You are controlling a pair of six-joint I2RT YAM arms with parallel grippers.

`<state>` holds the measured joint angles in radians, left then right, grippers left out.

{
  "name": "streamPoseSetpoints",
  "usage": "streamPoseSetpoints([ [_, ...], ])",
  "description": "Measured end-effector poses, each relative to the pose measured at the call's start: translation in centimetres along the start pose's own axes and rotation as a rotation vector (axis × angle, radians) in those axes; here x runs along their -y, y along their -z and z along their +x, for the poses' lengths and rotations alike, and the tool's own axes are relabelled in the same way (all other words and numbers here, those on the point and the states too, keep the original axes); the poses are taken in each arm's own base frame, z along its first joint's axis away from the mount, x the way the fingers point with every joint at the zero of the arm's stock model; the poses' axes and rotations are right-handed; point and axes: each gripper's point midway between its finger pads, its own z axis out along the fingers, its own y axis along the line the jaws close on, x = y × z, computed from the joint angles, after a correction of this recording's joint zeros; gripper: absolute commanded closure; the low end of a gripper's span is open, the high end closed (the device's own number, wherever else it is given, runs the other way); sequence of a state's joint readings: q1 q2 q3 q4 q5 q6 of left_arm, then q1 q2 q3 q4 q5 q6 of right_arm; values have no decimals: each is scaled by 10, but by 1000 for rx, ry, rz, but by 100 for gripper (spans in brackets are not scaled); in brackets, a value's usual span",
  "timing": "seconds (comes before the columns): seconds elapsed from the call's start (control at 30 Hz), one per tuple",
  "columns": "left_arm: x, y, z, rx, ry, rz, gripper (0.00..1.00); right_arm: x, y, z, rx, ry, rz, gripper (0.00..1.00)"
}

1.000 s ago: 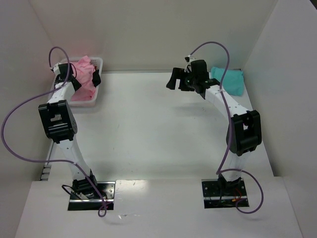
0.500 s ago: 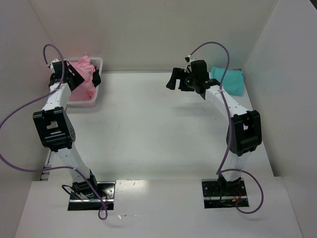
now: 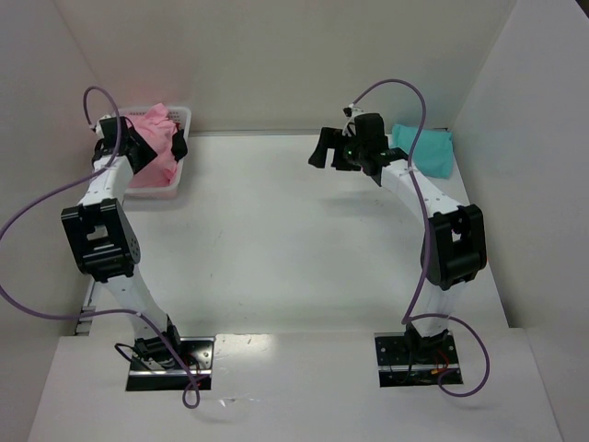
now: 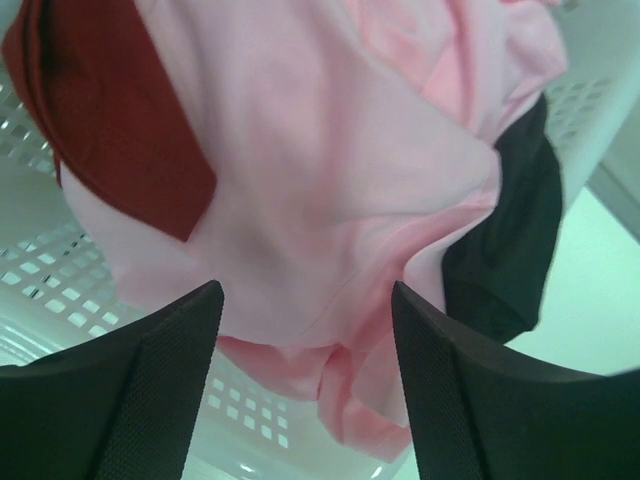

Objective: Fold and stack the t-shirts
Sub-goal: Grab crumpled tshirt from bin with the left arm

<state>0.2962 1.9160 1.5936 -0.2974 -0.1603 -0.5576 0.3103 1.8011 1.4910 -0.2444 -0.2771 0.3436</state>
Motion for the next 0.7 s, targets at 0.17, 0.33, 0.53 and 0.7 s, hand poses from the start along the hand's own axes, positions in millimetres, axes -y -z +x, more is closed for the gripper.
streamPoseSetpoints([
  [0.17, -13, -7, 13, -19, -7, -53, 31, 0, 0, 0, 2, 1, -1, 0],
  [0.33, -21, -16, 22, -35, -12, -84, 60, 0, 0, -1, 4, 1, -2, 0],
  [0.53, -24, -19, 23, -31, -13, -104, 90, 0, 0, -1, 4, 1, -2, 0],
  [0.7, -26, -19, 21, -25, -14, -114, 100, 0, -1, 1, 2, -3, -1, 0],
])
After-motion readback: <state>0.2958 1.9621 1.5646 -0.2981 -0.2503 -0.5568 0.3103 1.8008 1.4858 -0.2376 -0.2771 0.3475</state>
